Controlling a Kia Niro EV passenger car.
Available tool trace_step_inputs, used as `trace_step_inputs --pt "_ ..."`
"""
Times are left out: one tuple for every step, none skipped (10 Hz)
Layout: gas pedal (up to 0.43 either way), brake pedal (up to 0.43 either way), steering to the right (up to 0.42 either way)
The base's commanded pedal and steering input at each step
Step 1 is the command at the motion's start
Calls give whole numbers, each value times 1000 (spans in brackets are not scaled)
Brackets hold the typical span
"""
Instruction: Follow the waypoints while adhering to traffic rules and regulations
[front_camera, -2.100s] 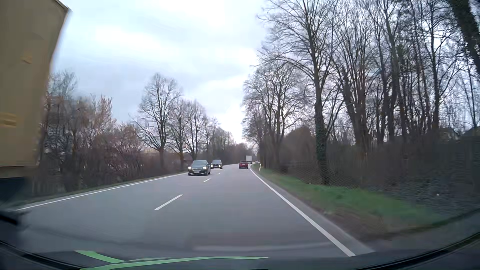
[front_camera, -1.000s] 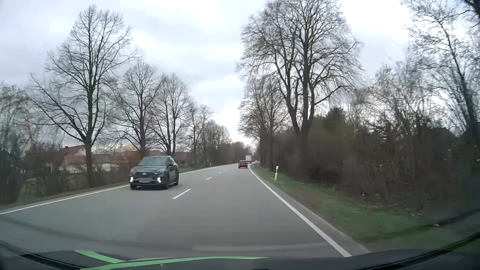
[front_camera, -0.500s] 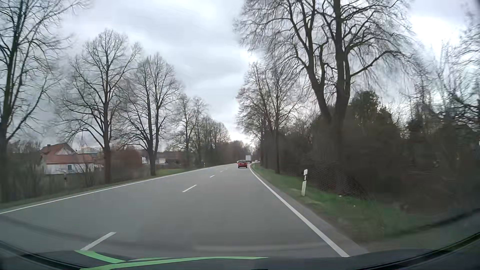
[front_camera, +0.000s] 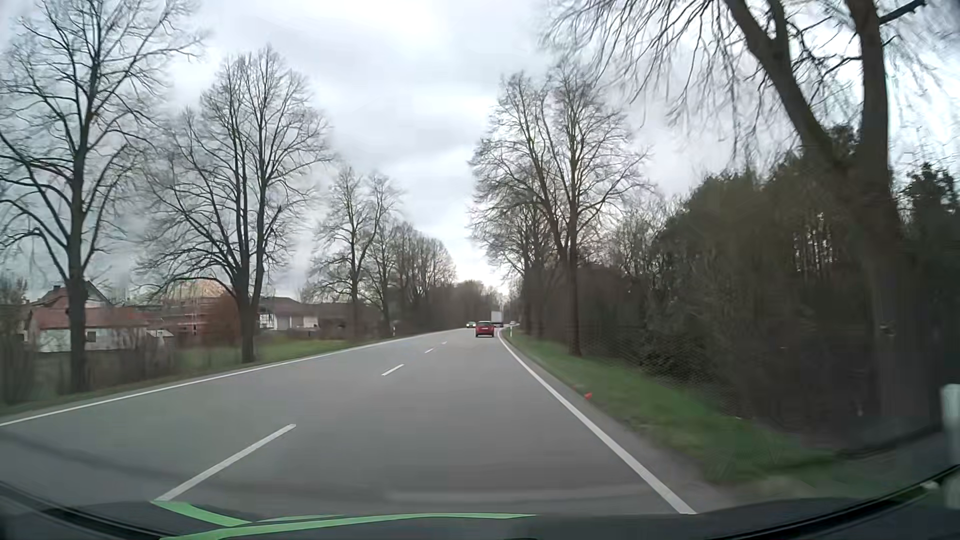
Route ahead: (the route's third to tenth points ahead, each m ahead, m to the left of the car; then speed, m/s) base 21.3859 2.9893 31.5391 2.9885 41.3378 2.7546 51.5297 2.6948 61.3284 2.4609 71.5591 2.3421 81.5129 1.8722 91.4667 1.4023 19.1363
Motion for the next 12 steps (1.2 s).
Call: trace_step_inputs --pt "157 0 3" --pt "157 0 3" --pt "157 0 3" --pt "157 0 2" --pt "157 0 2" --pt "157 0 2" --pt "157 0 3" --pt "157 0 2" --pt "157 0 2" --pt "157 0 2" --pt "157 0 2" --pt "157 0 2"
